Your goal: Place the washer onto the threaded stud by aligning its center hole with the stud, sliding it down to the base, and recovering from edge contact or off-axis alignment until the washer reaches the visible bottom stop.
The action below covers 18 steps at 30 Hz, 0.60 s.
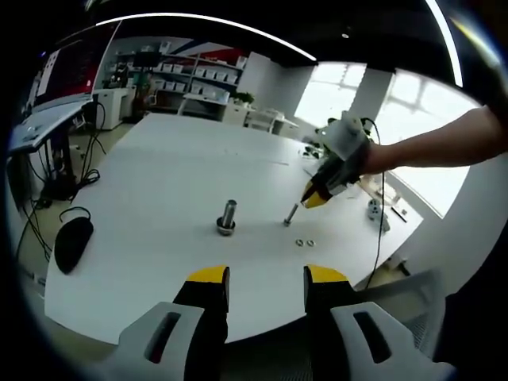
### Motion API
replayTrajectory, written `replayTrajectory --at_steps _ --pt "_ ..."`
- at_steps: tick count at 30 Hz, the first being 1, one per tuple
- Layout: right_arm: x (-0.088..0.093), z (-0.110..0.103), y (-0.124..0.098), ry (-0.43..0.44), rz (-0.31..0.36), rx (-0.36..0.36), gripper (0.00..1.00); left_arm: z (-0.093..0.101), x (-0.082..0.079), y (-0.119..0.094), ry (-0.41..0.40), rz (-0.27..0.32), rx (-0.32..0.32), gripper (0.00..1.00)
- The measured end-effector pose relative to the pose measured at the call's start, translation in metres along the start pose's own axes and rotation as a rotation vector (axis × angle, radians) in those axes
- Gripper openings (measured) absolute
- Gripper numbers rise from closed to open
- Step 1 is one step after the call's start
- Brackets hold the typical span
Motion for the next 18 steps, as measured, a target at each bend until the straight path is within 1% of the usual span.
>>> replayTrajectory --at_steps 18 --pt "-0.001 0.005 0.018 -0.017 -0.038 -0.016 0.13 0.0 0.003 -0.001 -0.007 -0.007 -0.011 0.36"
Point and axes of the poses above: the point that each gripper's makers call its tool centre point, and the gripper's own axes: y roughly forward along the fingers, z roughly to its right, x roughly out of its underside, the point moved 4 cm from there along -y, roughly backward along the fingers, and after that the axes turned 10 degrees about z, right-handed, at the moved point
